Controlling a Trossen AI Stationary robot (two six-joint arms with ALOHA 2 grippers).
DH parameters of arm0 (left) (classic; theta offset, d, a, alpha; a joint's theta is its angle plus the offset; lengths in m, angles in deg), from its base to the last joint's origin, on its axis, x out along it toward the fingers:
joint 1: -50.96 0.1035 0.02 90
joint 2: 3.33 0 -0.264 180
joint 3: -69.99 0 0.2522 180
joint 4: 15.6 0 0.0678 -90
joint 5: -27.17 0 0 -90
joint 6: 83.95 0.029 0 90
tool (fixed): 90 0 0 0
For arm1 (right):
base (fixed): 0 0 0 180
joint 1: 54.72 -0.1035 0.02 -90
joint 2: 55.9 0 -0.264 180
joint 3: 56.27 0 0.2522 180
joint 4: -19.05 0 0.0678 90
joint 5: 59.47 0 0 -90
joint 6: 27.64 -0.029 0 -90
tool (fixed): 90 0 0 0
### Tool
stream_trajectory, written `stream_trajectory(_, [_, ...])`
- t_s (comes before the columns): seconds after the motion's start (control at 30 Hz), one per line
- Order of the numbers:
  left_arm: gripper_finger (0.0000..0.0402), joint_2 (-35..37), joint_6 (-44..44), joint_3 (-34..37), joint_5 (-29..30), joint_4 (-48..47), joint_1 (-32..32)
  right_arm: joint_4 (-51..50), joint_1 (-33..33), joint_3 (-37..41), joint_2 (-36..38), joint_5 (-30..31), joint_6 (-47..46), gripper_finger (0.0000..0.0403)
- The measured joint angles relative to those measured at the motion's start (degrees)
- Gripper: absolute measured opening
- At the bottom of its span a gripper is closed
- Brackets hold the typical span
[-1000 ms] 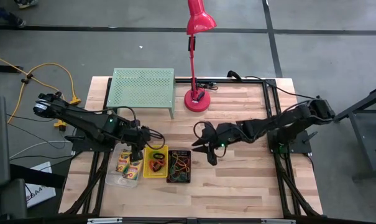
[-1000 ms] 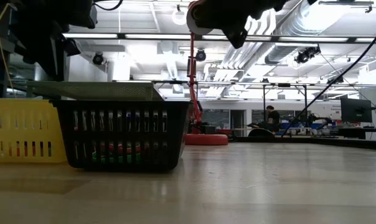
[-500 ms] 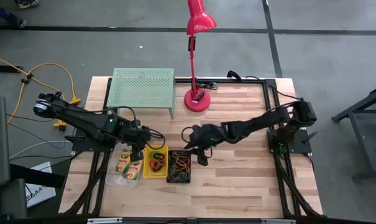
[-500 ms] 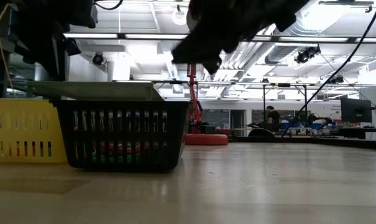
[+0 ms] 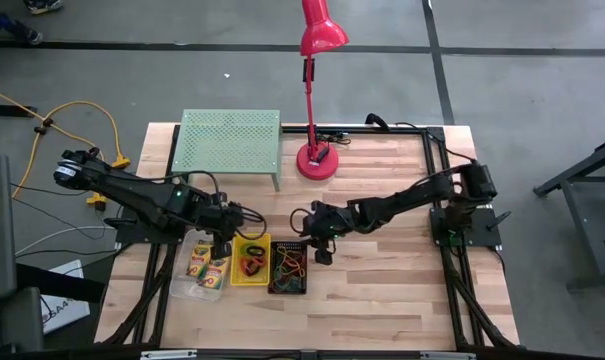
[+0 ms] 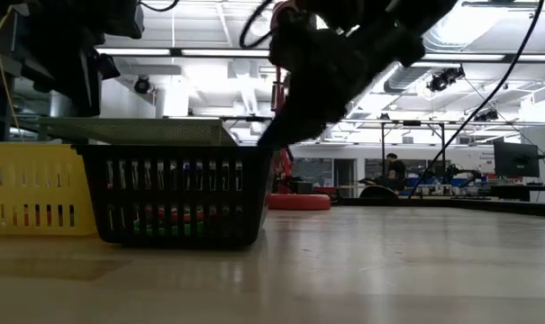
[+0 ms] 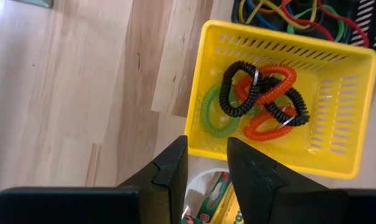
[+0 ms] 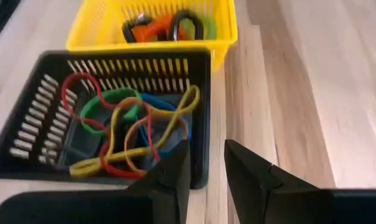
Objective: Pick & Place Office Desk Supplies
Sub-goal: Put the black bin with rubber bands on the shelf
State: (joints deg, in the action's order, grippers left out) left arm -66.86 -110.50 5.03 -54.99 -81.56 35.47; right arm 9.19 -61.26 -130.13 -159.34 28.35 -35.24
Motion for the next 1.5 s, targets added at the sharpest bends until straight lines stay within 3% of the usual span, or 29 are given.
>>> stream_trajectory(0.23, [0.0107, 0.0, 0.0, 0.0, 0.1, 0.2, 0.0, 5.5, 0.3, -0.5, -4.7, -0.3, 0.9, 0.0087])
stream_trajectory(0.8, [0.0107, 0.0, 0.0, 0.0, 1.0, 0.8, 0.0, 5.7, 0.6, -0.2, -7.8, -2.3, 1.3, 0.0086])
stream_trajectory(1.1, [0.0107, 0.0, 0.0, 0.0, 1.0, 0.8, 0.0, 5.8, 0.7, -0.2, -7.8, -4.1, 1.0, 0.0009])
stream_trajectory(1.5, [0.0107, 0.0, 0.0, 0.0, 1.0, 1.1, 0.0, 1.7, 2.2, -0.1, -4.0, -2.2, -9.9, 0.0003])
